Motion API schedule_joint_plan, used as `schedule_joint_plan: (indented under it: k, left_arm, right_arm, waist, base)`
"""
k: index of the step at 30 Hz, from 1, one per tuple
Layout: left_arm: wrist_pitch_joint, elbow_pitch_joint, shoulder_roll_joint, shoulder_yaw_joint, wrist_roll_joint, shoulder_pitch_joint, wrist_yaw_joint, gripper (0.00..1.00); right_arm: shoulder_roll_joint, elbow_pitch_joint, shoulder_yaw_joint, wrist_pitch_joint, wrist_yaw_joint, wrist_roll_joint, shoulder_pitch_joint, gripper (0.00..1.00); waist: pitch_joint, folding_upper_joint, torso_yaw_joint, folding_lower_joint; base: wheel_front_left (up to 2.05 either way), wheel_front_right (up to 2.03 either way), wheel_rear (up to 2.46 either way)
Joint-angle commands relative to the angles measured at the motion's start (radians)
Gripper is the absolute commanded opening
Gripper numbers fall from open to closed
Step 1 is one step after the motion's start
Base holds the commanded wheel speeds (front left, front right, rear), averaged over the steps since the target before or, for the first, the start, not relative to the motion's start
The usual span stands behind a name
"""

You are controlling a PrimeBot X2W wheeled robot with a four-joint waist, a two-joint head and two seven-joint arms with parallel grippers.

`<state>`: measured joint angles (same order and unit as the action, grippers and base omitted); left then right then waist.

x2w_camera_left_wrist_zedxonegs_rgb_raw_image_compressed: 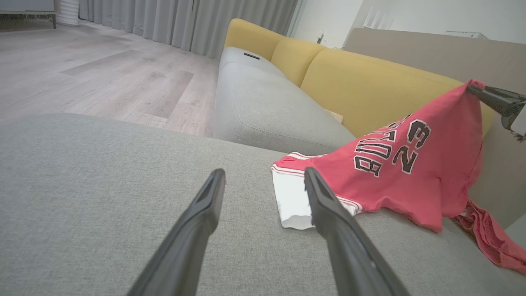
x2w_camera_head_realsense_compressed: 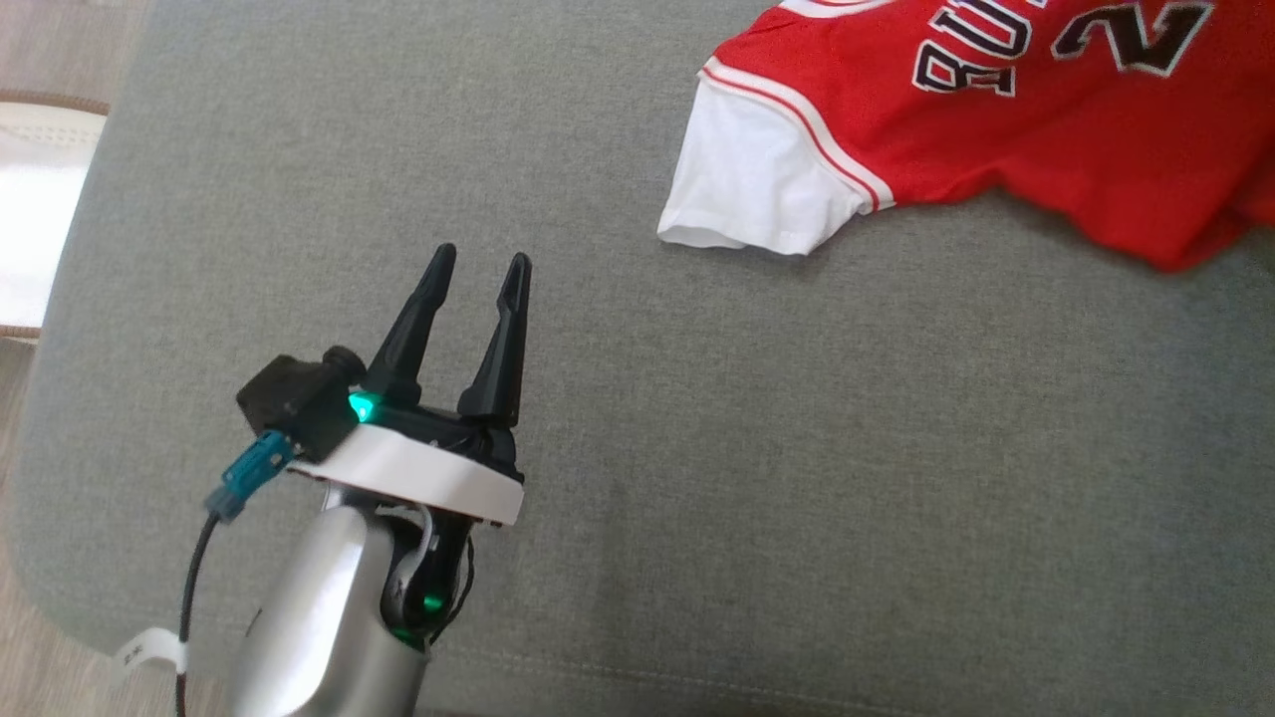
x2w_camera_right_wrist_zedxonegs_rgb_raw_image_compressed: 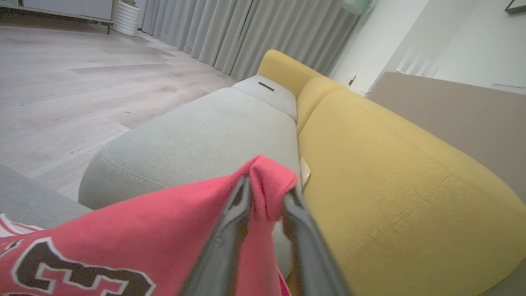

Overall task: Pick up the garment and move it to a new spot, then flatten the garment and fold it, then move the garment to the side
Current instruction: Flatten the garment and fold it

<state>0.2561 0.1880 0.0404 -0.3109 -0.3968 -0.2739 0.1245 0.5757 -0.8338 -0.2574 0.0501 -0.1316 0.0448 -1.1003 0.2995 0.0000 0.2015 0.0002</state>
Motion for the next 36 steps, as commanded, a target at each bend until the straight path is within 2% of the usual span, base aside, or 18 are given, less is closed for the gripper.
schedule_joint_plan:
  k: [1, 7, 13, 20, 24, 31, 36]
  left_arm:
    - [0.006, -0.034, 0.010, 0.032, -0.007, -0.025, 0.006, 1.00]
    - [0.006, -0.026, 0.010, 0.052, 0.001, -0.014, 0.006, 1.00]
    - [0.006, -0.025, 0.010, 0.078, 0.014, -0.008, 0.006, 1.00]
    - [0.006, -0.026, 0.010, 0.131, 0.022, 0.006, 0.006, 1.00]
    - [0.006, -0.028, 0.010, 0.151, 0.026, 0.014, 0.006, 1.00]
    - [0.006, -0.033, 0.010, 0.176, 0.038, 0.044, 0.006, 1.00]
    - [0.006, -0.023, 0.010, 0.191, 0.059, 0.047, 0.006, 1.00]
  right_arm:
    - [-0.014, -0.012, -0.005, 0.029, 0.001, -0.005, -0.012, 1.00]
    - [-0.100, -0.098, -0.008, 0.119, 0.001, 0.011, 0.017, 1.00]
    - [-0.177, -0.075, -0.046, 0.181, 0.001, 0.067, 0.078, 1.00]
    - [-0.268, 0.108, -0.062, 0.208, 0.001, 0.189, 0.262, 1.00]
    - [-0.336, 0.239, 0.002, 0.211, 0.001, 0.249, 0.422, 1.00]
    - [-0.491, 0.438, 0.126, 0.211, 0.001, 0.266, 0.727, 1.00]
    - [-0.524, 0.510, 0.120, 0.204, 0.001, 0.284, 0.876, 1.00]
  waist:
    - [-0.002, 0.0000, -0.002, -0.0002]
    - [-0.032, 0.0000, -0.046, -0.0002]
    - [-0.065, 0.0000, -0.109, -0.0002]
    - [-0.116, 0.0000, -0.206, -0.0002]
    - [-0.149, 0.0000, -0.245, -0.0002]
    - [-0.190, 0.0000, -0.295, -0.0002]
    - [-0.187, 0.0000, -0.334, -0.0002]
  base:
    - [0.00, 0.00, 0.00]
    - [0.00, 0.00, 0.00]
    - [0.00, 0.00, 0.00]
    - [0.00, 0.00, 0.00]
    - [0.00, 0.00, 0.00]
    - [0.00, 0.00, 0.00]
    - [0.00, 0.00, 0.00]
